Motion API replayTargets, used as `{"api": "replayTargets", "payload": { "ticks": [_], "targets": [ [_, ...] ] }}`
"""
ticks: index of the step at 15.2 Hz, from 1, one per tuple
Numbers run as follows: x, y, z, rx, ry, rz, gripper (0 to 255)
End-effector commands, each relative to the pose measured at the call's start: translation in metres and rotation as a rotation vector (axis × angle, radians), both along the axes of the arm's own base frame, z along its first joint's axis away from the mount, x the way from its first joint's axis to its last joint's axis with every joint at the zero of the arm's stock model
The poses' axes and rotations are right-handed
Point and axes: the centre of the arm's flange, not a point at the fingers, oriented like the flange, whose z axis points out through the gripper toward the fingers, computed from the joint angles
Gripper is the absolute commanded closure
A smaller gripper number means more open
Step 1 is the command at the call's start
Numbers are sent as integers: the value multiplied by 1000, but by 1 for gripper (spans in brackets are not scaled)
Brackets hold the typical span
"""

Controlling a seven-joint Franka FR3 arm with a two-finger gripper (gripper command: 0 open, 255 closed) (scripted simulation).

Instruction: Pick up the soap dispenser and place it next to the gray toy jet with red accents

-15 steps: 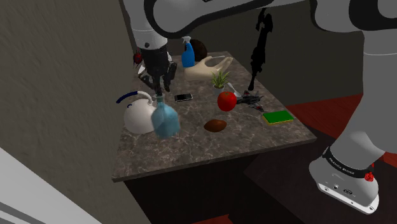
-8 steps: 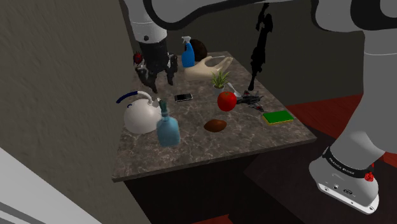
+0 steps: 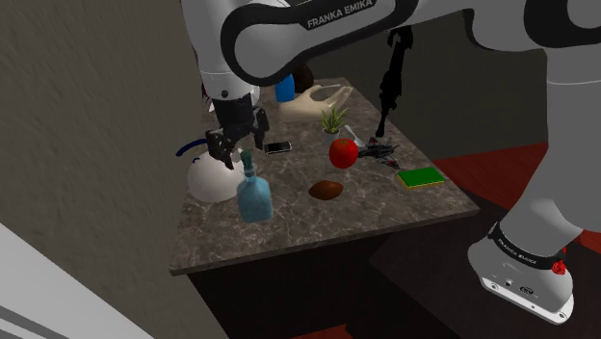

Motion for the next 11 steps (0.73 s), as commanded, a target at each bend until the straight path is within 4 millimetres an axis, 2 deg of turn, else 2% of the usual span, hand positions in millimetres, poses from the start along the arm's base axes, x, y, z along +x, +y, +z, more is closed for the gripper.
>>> {"api": "replayTargets", "payload": {
  "ticks": [1, 3, 11],
  "targets": [
    [1, 0, -11, 1, 0, 1, 0],
    [1, -1, -24, 1, 0, 1, 0],
    [1, -1, -24, 1, 0, 1, 0]
  ]
}}
